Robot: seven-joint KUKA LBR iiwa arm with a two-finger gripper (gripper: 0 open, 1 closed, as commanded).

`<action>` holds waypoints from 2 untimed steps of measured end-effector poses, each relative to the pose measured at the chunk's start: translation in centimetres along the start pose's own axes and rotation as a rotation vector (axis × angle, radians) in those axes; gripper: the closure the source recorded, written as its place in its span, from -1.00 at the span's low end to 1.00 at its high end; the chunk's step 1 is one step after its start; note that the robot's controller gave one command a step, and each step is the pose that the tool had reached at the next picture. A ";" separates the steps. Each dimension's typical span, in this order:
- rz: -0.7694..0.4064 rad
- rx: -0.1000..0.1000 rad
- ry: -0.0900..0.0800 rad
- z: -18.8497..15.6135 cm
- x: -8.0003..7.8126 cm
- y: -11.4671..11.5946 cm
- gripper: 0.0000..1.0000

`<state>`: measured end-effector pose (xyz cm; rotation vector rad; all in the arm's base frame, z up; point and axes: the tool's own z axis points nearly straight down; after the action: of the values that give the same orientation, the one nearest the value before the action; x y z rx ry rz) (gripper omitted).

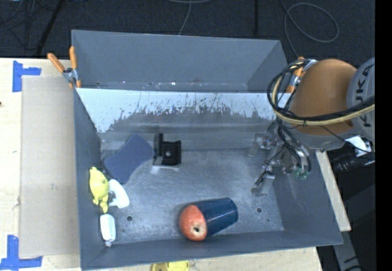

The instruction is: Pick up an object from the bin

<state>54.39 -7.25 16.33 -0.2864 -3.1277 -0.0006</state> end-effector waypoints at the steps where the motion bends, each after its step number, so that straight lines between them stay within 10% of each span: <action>1: -0.055 0.000 -0.001 3.7 1.8 1.7 -1.00; 2: -0.054 0.000 -0.002 8.2 4.0 2.9 -1.00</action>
Offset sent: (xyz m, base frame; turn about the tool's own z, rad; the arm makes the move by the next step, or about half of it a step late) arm -0.0411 0.0408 -0.0933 -0.0466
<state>51.00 -3.72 8.18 -0.2021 -3.1365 0.0003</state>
